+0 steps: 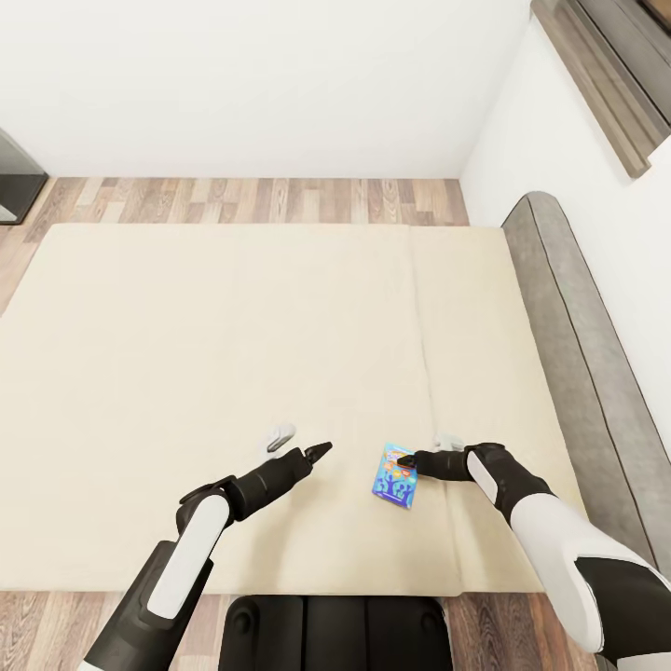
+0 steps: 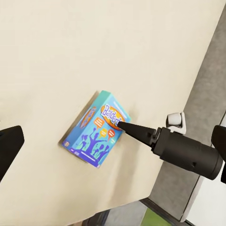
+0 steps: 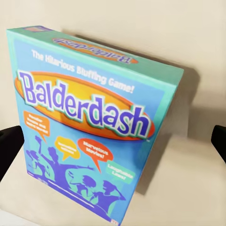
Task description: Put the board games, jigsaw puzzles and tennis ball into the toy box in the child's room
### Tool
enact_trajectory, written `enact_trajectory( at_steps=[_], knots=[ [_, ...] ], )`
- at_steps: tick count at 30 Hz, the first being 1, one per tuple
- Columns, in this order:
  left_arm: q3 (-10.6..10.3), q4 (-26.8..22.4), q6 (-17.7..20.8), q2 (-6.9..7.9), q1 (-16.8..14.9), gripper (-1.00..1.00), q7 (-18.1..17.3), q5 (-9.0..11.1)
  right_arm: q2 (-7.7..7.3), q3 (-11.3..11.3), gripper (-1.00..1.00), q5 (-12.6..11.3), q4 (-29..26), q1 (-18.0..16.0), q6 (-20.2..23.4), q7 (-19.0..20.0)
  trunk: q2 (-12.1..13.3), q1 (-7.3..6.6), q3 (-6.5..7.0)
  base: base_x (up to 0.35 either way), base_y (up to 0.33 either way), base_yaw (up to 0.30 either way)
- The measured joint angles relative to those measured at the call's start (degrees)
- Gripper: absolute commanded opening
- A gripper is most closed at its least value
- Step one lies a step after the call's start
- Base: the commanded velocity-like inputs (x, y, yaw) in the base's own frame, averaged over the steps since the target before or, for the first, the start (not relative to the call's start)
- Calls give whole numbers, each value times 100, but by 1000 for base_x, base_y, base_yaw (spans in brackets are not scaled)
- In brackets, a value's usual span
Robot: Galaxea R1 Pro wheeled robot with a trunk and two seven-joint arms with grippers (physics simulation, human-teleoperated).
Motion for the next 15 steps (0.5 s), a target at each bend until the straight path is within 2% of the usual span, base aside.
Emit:
enact_trajectory(
  at_steps=[15],
  knots=[
    [3, 3, 0, 0, 0, 100, -1, 0, 0, -2, 100, 0, 1, 0, 0, 0, 0, 0, 0, 0, 0, 0]
  ],
)
